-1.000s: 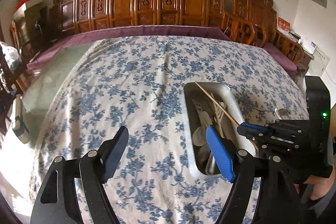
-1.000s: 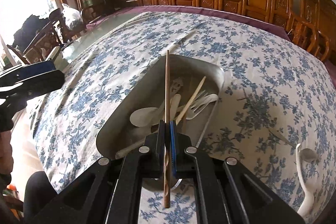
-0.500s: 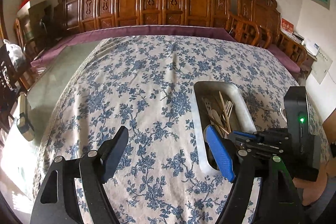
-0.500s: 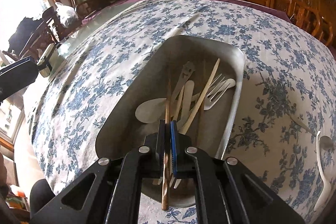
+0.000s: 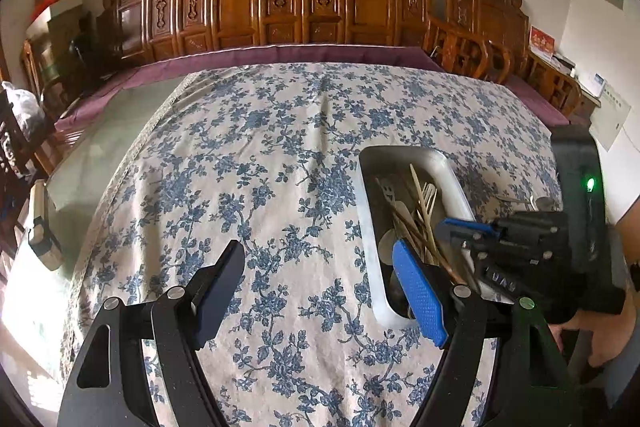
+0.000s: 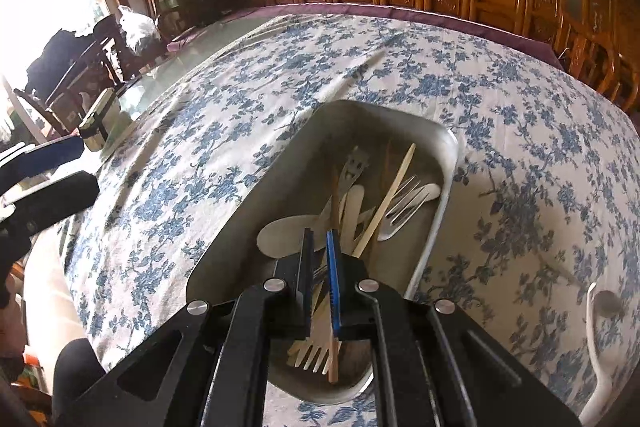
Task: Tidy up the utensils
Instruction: 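Grasp the white ceramic soup spoon by its handle with the right tool, then lift the ceramic soup spoon with the right tool, then grasp the metal spoon with the left tool while the right tool holds the ceramic spoon, then carry the metal spoon into the tray with the left tool and open it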
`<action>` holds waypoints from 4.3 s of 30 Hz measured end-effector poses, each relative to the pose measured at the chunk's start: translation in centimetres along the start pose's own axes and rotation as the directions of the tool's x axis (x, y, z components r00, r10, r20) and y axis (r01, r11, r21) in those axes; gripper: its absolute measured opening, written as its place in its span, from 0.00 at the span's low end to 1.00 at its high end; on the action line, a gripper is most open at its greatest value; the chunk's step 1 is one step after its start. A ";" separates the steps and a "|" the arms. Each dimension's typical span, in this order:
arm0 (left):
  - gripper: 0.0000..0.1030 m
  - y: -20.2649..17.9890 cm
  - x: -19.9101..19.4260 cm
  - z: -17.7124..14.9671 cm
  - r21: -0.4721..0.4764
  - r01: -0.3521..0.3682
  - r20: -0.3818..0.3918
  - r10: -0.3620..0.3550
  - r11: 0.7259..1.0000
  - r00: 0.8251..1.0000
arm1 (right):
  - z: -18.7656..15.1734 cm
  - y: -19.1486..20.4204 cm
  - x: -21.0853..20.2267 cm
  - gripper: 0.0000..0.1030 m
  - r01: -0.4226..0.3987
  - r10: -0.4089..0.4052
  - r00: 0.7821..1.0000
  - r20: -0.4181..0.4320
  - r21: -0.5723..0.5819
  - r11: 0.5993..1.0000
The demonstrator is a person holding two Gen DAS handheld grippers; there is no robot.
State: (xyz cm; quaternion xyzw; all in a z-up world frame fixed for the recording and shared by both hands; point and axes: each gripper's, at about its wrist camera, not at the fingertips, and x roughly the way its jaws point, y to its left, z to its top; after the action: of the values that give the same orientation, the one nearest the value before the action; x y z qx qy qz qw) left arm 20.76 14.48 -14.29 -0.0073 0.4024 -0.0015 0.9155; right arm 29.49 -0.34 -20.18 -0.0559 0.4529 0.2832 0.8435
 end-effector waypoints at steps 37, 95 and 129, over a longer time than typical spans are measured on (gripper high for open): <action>0.71 -17.9 2.3 -1.9 0.207 0.145 -0.094 -0.127 0.968 0.987 | -12.3 -23.3 -10.8 0.33 0.242 -0.233 0.968 -0.091 0.109 0.964; 0.37 -42.2 19.5 2.9 0.447 0.119 -0.241 -0.009 0.886 0.971 | -15.5 -33.3 -14.2 0.03 0.199 -0.191 0.979 -0.074 0.131 0.971; 0.01 -29.1 5.5 1.7 0.369 0.180 -0.073 -0.165 0.912 0.984 | -11.6 -23.5 -12.5 0.03 0.179 -0.176 0.982 -0.075 0.027 0.984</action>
State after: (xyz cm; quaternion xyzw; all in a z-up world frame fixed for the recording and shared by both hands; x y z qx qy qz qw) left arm 25.79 -14.63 -16.74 0.1316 0.4110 -0.1588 0.8880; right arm 28.06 -29.29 -20.82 -0.0920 0.4811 0.1970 0.8493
